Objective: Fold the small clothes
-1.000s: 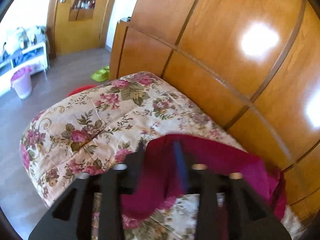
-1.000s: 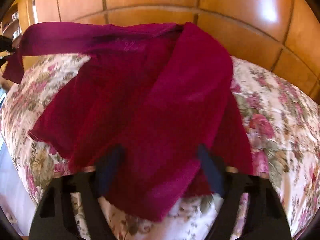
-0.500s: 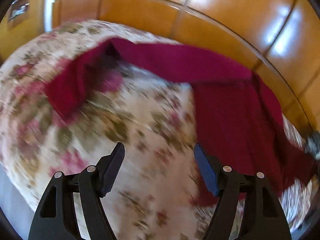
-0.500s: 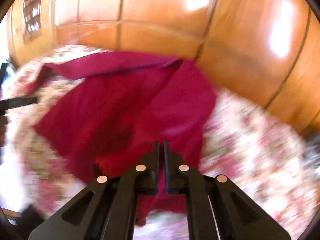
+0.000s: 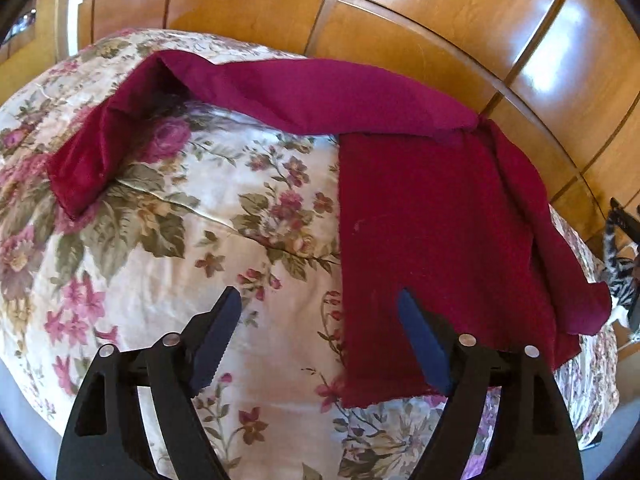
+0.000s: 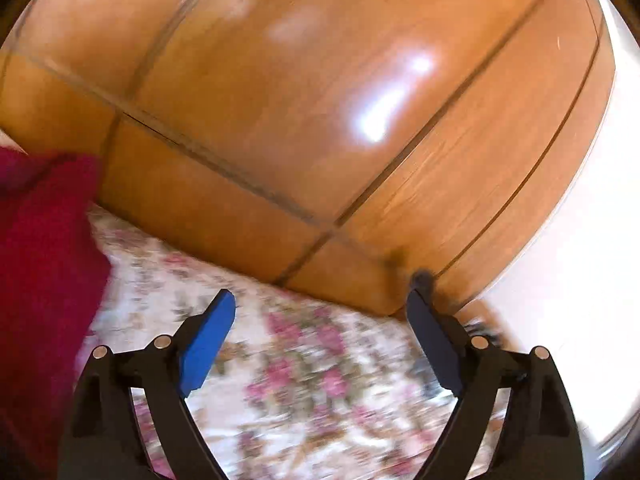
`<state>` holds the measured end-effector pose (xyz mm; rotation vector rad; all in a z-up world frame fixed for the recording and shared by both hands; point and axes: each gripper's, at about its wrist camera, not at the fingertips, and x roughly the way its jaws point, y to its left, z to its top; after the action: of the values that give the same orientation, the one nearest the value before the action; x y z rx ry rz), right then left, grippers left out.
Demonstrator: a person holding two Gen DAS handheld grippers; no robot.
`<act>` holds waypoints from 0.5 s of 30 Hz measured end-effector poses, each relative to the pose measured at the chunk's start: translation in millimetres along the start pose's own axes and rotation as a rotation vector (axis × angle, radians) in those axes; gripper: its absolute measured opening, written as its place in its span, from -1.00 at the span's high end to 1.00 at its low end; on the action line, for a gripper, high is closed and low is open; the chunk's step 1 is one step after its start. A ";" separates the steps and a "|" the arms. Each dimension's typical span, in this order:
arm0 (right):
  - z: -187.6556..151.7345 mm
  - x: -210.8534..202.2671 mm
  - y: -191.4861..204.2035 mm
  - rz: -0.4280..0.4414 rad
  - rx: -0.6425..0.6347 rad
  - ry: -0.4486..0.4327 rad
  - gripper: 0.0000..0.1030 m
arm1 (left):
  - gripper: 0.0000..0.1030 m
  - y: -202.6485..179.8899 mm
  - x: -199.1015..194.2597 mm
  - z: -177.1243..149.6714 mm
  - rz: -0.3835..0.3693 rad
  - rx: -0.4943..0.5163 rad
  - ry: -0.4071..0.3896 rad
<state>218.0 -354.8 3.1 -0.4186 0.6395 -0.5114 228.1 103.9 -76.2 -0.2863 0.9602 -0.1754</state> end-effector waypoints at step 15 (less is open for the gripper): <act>-94.5 -38.2 68.8 0.708 0.041 0.349 -0.34 | -0.54 -10.5 19.8 7.3 -0.053 0.027 0.012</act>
<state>151.8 -298.1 -83.8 -0.0429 1.0517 0.0855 245.1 89.8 -84.4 -0.2868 0.9616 -0.2389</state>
